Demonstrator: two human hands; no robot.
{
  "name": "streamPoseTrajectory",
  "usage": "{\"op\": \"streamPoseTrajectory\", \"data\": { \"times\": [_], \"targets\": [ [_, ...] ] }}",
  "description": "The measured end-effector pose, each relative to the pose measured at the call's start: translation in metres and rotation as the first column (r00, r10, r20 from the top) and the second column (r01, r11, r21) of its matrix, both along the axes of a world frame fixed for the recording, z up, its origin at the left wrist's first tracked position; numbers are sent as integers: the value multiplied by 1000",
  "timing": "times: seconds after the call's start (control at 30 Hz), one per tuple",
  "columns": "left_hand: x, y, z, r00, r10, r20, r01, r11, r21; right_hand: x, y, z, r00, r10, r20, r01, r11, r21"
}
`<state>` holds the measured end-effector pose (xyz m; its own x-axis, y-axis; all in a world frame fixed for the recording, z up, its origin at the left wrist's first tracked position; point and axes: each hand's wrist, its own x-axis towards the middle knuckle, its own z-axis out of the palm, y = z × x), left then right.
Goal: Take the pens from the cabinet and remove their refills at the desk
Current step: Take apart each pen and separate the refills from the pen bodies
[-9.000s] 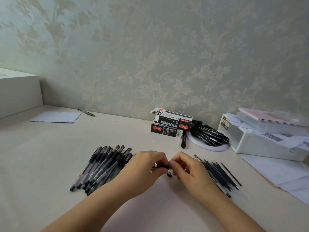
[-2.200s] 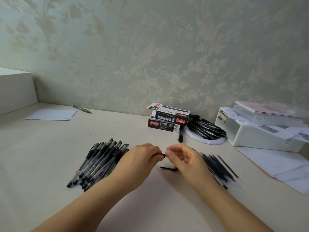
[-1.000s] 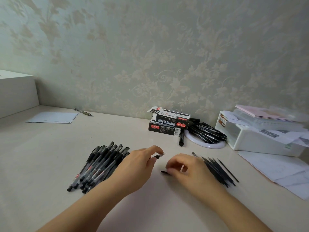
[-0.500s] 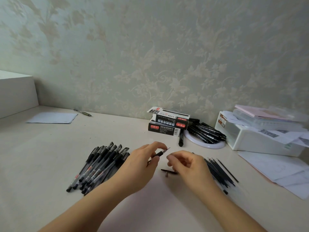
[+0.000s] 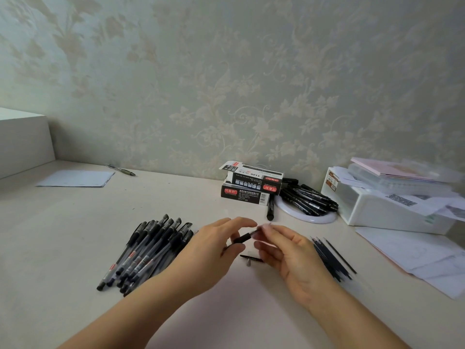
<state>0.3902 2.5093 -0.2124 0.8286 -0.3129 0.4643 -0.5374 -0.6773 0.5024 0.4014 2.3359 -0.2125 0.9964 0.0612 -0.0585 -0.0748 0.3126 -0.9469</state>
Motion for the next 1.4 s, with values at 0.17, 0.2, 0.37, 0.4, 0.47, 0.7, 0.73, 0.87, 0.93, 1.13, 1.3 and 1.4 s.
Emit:
{"op": "streamPoseTrajectory", "data": {
  "times": [0.17,0.2,0.37,0.4,0.47,0.7,0.73,0.87,0.93,1.13,1.3,1.4],
  "targets": [
    [2,5,-1,993,112,35,-112,994,-4,15,-23,13,927,-360,106,345,928,137],
    [3,6,-1,990,134,40,-133,991,-15,19,-31,15,899,-410,153,403,912,74],
    [7,12,0,968,248,40,-247,968,-44,27,-61,6,847,-222,484,523,512,-681],
    [8,14,0,962,271,39,-269,962,-39,27,-64,2,847,-165,506,527,395,-753],
    [9,17,0,950,309,36,-308,951,-26,26,-66,-4,859,-80,505,510,207,-835],
    [10,38,8,881,473,-17,-467,874,135,25,-71,-6,882,-67,466,468,7,-884],
    [10,44,11,866,500,-29,-490,857,159,25,-70,-6,887,-67,457,458,1,-889],
    [9,63,20,823,564,-72,-530,807,260,23,-66,-3,868,-41,495,495,1,-869],
    [7,63,22,829,547,-113,-489,809,327,21,-60,-1,831,-17,556,556,43,-830],
    [-3,49,21,841,523,-136,-409,781,472,9,-33,-3,768,116,630,607,181,-774],
    [-5,45,20,820,562,-109,-433,733,524,7,-22,-7,762,187,620,590,196,-784],
    [-4,44,18,816,570,-95,-443,723,531,5,-20,-8,761,209,614,578,210,-788]
  ]
}}
